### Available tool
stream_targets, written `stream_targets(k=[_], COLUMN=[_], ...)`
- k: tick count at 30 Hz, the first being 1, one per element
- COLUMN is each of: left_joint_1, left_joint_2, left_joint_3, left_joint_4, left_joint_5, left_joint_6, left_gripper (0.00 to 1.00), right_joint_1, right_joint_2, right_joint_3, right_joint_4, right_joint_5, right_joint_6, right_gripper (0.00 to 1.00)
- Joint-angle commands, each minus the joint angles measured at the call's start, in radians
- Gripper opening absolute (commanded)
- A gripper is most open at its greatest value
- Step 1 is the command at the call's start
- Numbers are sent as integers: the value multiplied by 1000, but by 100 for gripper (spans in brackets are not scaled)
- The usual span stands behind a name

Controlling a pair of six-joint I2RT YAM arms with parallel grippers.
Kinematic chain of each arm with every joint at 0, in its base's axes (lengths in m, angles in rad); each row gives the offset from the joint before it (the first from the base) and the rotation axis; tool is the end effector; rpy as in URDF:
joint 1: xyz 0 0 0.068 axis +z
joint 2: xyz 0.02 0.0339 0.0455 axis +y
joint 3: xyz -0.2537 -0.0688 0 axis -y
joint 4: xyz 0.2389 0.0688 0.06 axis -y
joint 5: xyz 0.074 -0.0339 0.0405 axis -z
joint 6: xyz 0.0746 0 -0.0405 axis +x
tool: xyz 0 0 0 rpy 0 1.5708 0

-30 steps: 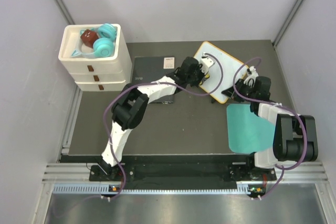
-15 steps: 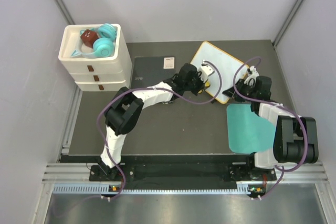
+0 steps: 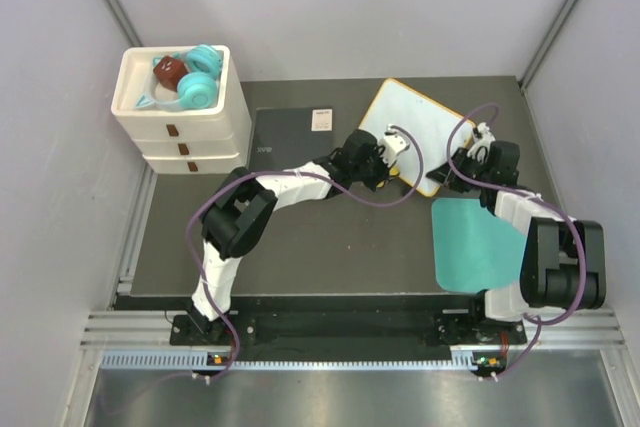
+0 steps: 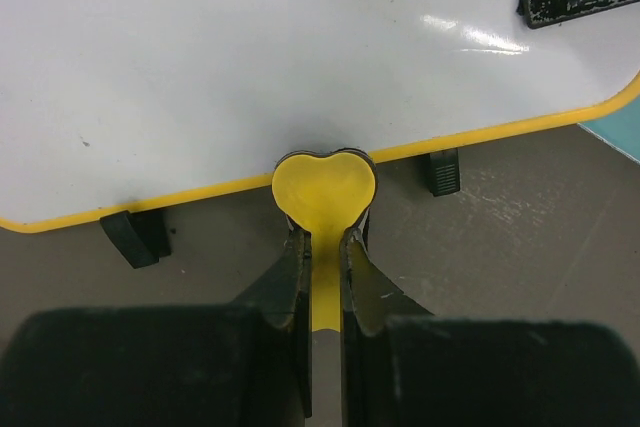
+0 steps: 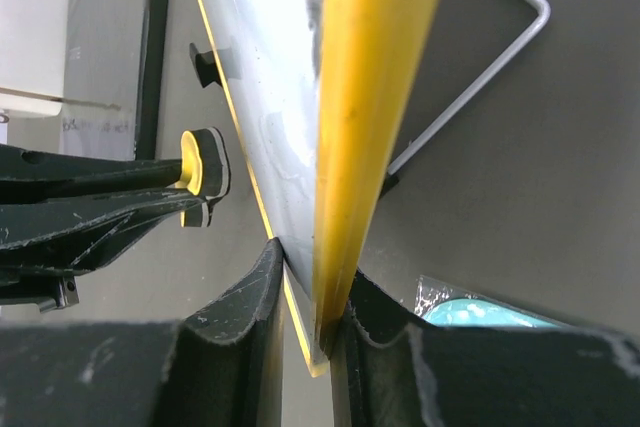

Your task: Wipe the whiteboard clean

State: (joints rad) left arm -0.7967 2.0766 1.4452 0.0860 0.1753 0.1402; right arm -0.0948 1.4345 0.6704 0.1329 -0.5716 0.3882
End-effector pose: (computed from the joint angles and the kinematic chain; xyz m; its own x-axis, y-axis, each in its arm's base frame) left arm 0.3383 -0.3646 0.1664 -0.2461 0.4486 -0.8592 0.8511 0.5242 0.0299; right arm 0.3124 0.0108 0.1622 -0.6782 0.3843 -0.6264 -0.1064 0.7921 0.6011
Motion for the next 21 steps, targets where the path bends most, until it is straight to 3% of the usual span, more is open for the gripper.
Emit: stream_targets(k=[1,12,21], left_joint_1=[1,2,-7], left_joint_2=[-43,-98,-104], left_joint_3=[-19,-42,-46], left_joint_4=[46,72,61], left_joint_5=[-2,32,102], left_joint_6=[-10,-24,-50], left_gripper=[0,0,0], right_joint_1=[-19,-36,-43], right_joint_2=[53,129,18], right_joint_3=[26,17,21], right_joint_4=[-124,-208,-205], right_joint_5=[148,150,148], right_joint_6=[-75,-25,-41], right_gripper=[0,0,0])
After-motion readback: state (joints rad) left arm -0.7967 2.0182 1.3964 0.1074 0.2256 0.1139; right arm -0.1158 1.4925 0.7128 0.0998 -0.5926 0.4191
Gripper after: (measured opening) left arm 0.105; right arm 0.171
